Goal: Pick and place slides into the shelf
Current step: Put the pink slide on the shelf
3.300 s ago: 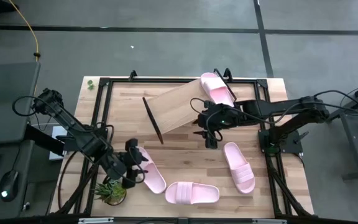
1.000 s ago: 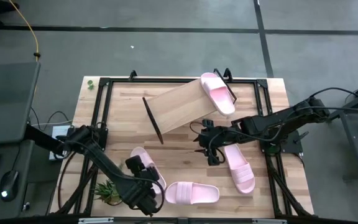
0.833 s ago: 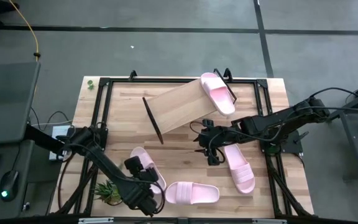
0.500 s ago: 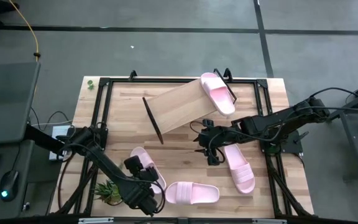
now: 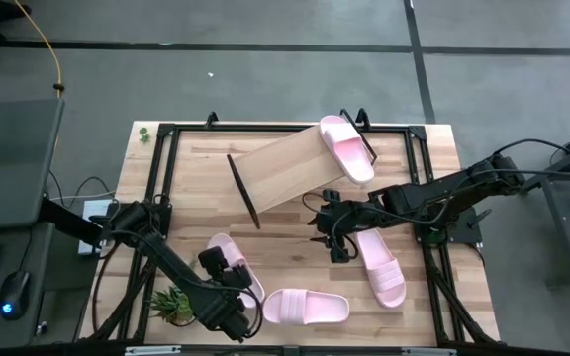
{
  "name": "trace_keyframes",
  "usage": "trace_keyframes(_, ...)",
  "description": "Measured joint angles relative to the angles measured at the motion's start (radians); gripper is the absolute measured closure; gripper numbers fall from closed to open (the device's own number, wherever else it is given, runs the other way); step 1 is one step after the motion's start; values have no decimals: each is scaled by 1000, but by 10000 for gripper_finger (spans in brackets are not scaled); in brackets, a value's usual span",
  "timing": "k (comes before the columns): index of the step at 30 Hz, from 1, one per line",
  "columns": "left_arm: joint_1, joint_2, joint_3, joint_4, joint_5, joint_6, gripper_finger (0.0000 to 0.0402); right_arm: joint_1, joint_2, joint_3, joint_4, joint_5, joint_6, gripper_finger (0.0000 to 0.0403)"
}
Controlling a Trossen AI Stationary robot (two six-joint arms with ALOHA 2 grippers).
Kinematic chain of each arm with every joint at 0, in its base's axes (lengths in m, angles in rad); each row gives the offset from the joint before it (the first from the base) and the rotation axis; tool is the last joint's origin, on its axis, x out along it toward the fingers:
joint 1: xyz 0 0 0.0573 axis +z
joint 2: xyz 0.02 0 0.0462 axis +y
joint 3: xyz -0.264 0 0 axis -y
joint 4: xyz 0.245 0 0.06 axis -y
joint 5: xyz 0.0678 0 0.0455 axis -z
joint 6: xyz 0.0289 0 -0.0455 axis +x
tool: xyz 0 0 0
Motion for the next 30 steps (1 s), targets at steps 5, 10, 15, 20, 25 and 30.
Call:
trace_keyframes(5, 1, 0, -29, -1, 10, -1, 202, 0, 0, 0, 0, 0, 0, 220)
trace_keyframes(10, 1, 0, -30, -1, 5, -1, 202, 0, 0, 0, 0, 0, 0, 220)
trace_keyframes(15, 1, 0, -30, 1, -21, -1, 202, 0, 0, 0, 0, 0, 0, 220)
trace_keyframes(20, 1, 0, -30, 7, -24, 2, 202, 0, 0, 0, 0, 0, 0, 220)
trace_keyframes(25, 1, 0, -30, 18, -37, 5, 202, 0, 0, 0, 0, 0, 0, 220)
trace_keyframes(30, 1, 0, -30, 20, -47, 6, 202, 0, 0, 0, 0, 0, 0, 220)
